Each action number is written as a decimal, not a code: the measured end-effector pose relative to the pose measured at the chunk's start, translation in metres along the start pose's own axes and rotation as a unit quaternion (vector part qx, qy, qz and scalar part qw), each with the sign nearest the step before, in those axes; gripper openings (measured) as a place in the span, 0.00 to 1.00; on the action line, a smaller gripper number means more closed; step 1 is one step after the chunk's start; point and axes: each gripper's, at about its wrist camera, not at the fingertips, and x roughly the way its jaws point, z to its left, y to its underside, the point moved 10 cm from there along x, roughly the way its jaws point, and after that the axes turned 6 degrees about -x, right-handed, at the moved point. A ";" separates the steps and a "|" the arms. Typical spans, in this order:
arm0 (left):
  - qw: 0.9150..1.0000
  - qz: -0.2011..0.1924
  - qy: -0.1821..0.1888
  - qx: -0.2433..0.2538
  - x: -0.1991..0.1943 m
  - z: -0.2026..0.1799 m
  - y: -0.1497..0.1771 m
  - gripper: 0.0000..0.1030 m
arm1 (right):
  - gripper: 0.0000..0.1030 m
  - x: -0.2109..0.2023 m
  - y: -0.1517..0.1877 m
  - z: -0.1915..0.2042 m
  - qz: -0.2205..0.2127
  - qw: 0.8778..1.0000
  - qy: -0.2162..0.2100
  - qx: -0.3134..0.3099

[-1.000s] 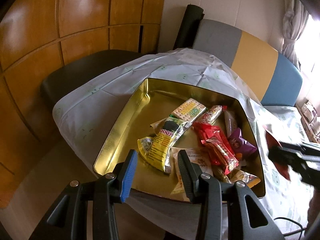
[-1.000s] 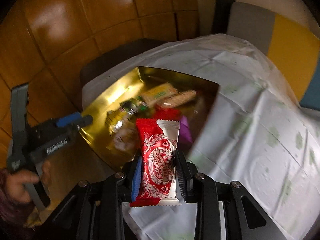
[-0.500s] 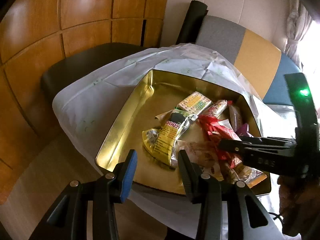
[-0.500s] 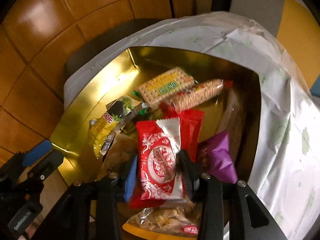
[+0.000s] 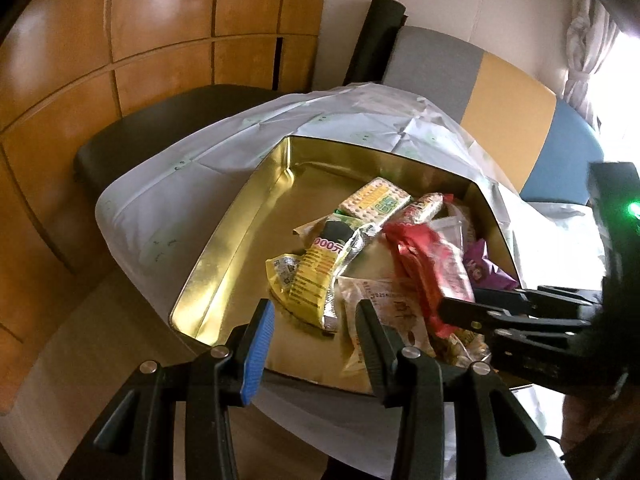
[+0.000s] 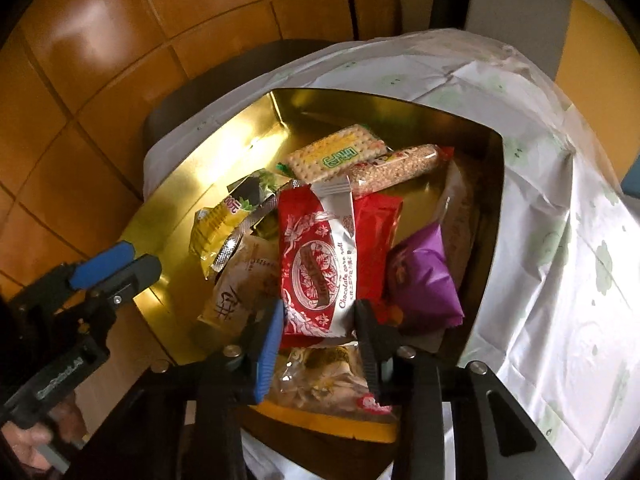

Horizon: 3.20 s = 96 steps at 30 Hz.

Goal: Organize snacks

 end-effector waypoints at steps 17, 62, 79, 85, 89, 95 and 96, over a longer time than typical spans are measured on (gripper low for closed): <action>1.000 -0.013 -0.026 -0.004 -0.005 0.005 -0.002 0.42 | 0.43 0.016 -0.003 0.005 0.011 1.000 -0.001 0.010; 0.993 -0.088 -0.075 0.007 -0.058 -0.032 0.003 0.50 | 0.71 -0.097 0.055 -0.023 -0.145 0.972 0.169 0.074; 0.985 -0.132 -0.110 0.005 -0.077 -0.036 -0.005 0.58 | 0.73 -0.100 0.061 -0.026 -0.149 0.971 0.170 0.077; 0.986 -0.128 -0.111 0.000 -0.076 -0.035 -0.005 0.58 | 0.74 -0.099 0.061 -0.026 -0.148 0.971 0.168 0.078; 0.985 -0.128 -0.111 -0.001 -0.076 -0.034 -0.005 0.58 | 0.74 -0.097 0.060 -0.025 -0.146 0.972 0.167 0.076; 0.985 -0.131 -0.112 -0.002 -0.076 -0.033 -0.006 0.58 | 0.74 -0.097 0.060 -0.022 -0.146 0.972 0.168 0.072; 0.985 -0.131 -0.111 -0.002 -0.076 -0.033 -0.006 0.58 | 0.74 -0.097 0.060 -0.022 -0.146 0.972 0.167 0.072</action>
